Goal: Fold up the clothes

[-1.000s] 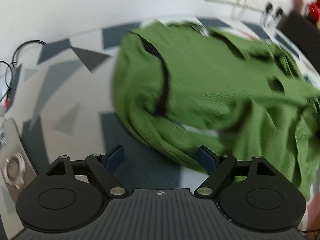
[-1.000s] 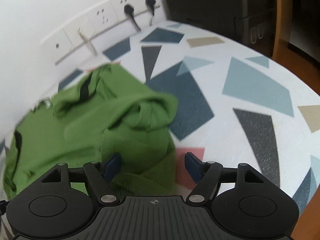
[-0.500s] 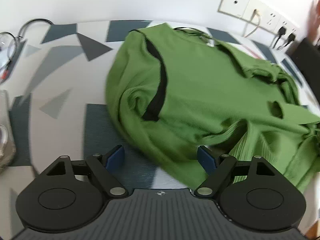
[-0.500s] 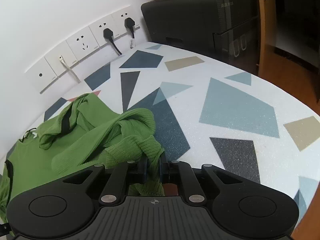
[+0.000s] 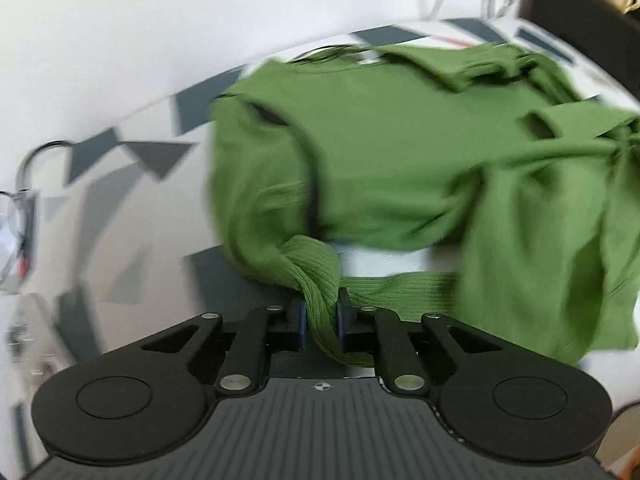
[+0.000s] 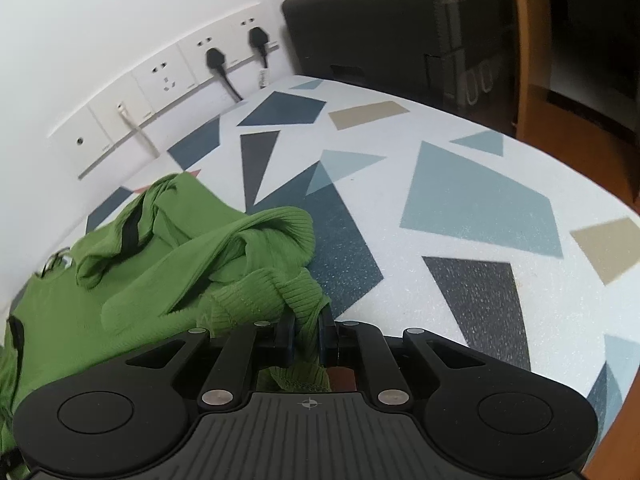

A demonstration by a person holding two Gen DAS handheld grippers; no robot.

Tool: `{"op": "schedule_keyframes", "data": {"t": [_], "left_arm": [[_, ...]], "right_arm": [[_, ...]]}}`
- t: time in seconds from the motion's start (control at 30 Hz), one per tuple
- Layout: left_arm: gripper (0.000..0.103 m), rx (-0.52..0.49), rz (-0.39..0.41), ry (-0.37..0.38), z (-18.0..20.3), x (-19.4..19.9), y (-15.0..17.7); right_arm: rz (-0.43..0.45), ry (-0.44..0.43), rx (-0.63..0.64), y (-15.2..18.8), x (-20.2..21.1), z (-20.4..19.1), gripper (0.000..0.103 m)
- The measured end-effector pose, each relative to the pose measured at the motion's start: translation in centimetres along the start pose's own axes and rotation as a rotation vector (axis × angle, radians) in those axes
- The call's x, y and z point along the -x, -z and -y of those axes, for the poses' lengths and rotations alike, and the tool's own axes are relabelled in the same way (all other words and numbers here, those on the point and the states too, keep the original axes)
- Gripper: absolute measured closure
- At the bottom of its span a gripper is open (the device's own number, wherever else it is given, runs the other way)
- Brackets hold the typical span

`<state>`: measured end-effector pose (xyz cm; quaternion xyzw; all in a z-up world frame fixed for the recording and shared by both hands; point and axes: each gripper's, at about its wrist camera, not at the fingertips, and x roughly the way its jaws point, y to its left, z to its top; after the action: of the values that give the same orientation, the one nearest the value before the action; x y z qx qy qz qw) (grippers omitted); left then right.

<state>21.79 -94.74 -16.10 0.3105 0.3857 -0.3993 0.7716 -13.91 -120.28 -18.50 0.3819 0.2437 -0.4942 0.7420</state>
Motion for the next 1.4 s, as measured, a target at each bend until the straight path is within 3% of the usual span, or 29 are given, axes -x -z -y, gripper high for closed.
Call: {"op": "schedule_keyframes", "data": {"t": [0.1, 0.17, 0.2, 0.27, 0.33, 0.43, 0.6, 0.73, 0.8, 0.83, 0.87, 0.93, 1.03, 1.1, 1.3, 1.33, 1.4], "left_arm": [[0.090, -0.017, -0.022, -0.161, -3.8, -0.6, 0.4], [0.087, -0.038, -0.023, -0.319, -6.3, -1.1, 0.3], [0.082, -0.026, -0.021, -0.381, -7.5, -1.2, 0.1], [0.062, 0.061, -0.012, -0.424, -9.5, -0.5, -0.7], [0.049, 0.142, 0.015, -0.391, -9.8, 0.6, -1.2], [0.036, 0.153, 0.045, -0.239, -7.2, 2.1, -1.0], [0.032, 0.034, 0.087, 0.079, -0.3, 3.8, 0.7], [0.028, -0.113, 0.098, 0.141, 4.7, 3.0, 1.7], [0.030, -0.175, 0.104, 0.151, 6.9, 2.5, 2.1], [0.040, -0.168, 0.103, 0.162, 7.0, 2.2, 2.1], [0.063, -0.142, 0.096, 0.195, 6.9, 2.1, 2.0], [0.094, -0.090, 0.074, 0.251, 6.7, 2.0, 1.7], [0.096, -0.023, 0.033, 0.256, 6.0, 2.1, 1.9], [0.096, 0.035, 0.007, 0.259, 5.2, 2.3, 2.6], [0.096, 0.250, -0.048, 0.271, 2.9, 4.5, 6.1], [0.096, 0.260, -0.053, 0.262, 2.9, 4.8, 6.5], [0.096, 0.274, -0.059, 0.244, 3.2, 5.2, 7.2]], "right_arm": [[-0.001, 0.009, -0.004, 0.5, 0.1, -0.1, 0.094], [-0.008, 0.013, -0.006, 0.9, 0.1, -0.2, 0.094], [-0.013, 0.012, -0.014, 1.1, 0.1, -0.2, 0.094], [-0.027, 0.003, -0.056, 1.5, 0.3, -0.1, 0.093], [-0.044, -0.001, -0.102, 1.8, 0.4, -0.2, 0.082], [-0.055, -0.005, -0.158, 2.3, 1.0, -0.6, 0.072], [-0.034, -0.020, -0.161, 2.5, 2.1, -1.4, 0.070], [-0.013, 0.002, -0.135, 2.4, 2.4, -0.9, 0.070], [-0.014, 0.004, -0.148, 2.6, 2.4, -0.2, 0.071], [-0.017, 0.001, -0.154, 2.7, 2.4, 0.2, 0.073], [-0.021, -0.005, -0.156, 2.8, 2.4, 0.5, 0.075], [-0.038, -0.032, -0.141, 3.0, 2.4, 0.9, 0.086], [-0.064, -0.090, -0.092, 3.1, 2.8, 1.0, 0.092], [-0.068, -0.101, -0.051, 3.1, 3.3, 0.9, 0.090], [0.065, -0.072, 0.163, 2.7, 5.6, -0.7, 0.060], [0.062, -0.090, 0.203, 2.7, 5.5, -1.1, 0.054], [0.049, -0.125, 0.281, 3.0, 5.2, -1.9, 0.051]]}}
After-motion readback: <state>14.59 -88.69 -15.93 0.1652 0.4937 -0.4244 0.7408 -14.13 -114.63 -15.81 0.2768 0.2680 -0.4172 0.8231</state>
